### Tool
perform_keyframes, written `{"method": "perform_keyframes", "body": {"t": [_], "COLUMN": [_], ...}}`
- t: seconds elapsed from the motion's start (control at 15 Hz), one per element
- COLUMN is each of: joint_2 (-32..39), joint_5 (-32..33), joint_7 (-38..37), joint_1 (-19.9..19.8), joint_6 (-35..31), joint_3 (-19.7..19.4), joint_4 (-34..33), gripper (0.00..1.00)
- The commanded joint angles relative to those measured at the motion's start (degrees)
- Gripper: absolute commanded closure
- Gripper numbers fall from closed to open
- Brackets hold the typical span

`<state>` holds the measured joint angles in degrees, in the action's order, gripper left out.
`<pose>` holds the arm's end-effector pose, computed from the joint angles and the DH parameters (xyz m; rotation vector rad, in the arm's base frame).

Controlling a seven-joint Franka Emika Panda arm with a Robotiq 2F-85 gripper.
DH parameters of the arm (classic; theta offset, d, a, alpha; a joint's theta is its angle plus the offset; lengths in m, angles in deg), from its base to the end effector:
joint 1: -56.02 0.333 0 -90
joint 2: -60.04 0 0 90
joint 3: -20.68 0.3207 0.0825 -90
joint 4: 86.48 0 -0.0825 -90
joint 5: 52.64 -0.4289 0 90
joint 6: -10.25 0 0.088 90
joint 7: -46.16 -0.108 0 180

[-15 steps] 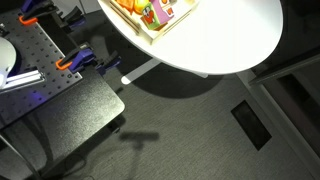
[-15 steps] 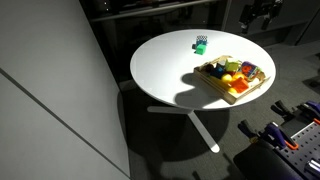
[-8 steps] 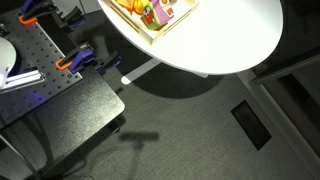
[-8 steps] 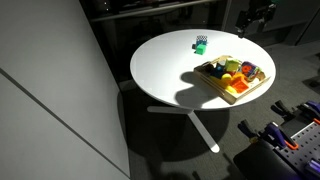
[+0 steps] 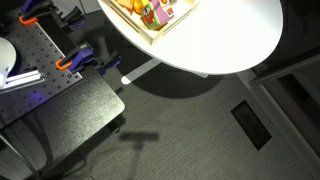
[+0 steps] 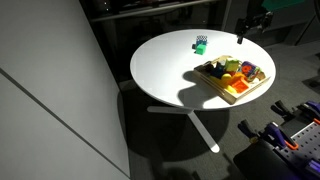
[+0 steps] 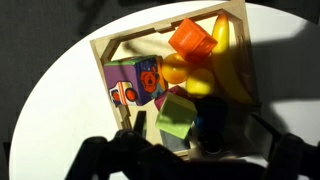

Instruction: Put the yellow cube on the table

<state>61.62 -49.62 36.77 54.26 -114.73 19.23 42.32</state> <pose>0.5480 -0.0327 0.3205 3.0773 -0.2896 -0.1420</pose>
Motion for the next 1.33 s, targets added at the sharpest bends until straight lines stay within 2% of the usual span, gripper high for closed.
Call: {"method": "perform_keyframes", "body": {"t": [0.0,0.27,0.8,1.27], "joint_2": [4.77,10.34,17.88,22.35], "joint_5": [3.82,7.16,6.15,5.49], "joint_7": [-3.92,-11.07,-21.67,-24.67], "joint_1": [0.15,1.15,4.00,5.21], "joint_6": [-4.31,-8.52,-10.22,-10.88], "joint_3": [-0.54,-1.55,-4.04,-5.61], "joint_4": [-1.29,-2.32,-6.78,-10.27], "gripper": [0.00,0.00,0.00,0.00]}}
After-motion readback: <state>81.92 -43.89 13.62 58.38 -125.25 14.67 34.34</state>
